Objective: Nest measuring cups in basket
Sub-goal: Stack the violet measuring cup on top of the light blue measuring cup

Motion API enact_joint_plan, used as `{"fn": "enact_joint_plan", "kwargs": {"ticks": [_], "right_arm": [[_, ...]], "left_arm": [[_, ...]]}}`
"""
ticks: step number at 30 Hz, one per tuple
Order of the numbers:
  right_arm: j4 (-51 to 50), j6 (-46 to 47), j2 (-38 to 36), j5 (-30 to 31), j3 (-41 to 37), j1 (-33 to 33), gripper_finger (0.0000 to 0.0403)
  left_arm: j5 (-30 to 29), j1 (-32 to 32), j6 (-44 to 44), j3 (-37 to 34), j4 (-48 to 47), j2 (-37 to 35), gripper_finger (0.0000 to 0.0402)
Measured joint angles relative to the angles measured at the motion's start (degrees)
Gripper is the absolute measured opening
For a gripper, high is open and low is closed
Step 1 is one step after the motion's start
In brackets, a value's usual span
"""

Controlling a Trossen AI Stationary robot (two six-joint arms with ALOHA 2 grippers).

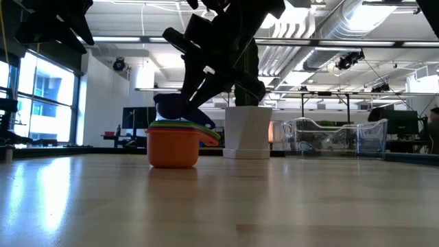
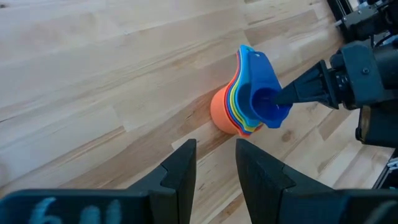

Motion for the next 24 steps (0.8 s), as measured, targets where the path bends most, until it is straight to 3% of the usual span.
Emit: {"fn": "enact_joint_plan", "kwargs": {"ticks": [20,24], "right_arm": [[-0.57,6.79,0.0,1.65,0.0,-0.57,0.0058],[-0.55,6.85,0.0,-0.36,0.0,-0.57,0.0057]], "left_arm": [[0.07,0.0,0.01,0.0,-0.02,0.0,0.0104],[0.15,0.0,0.0,0.0,-0.02,0.0,0.0104]]}}
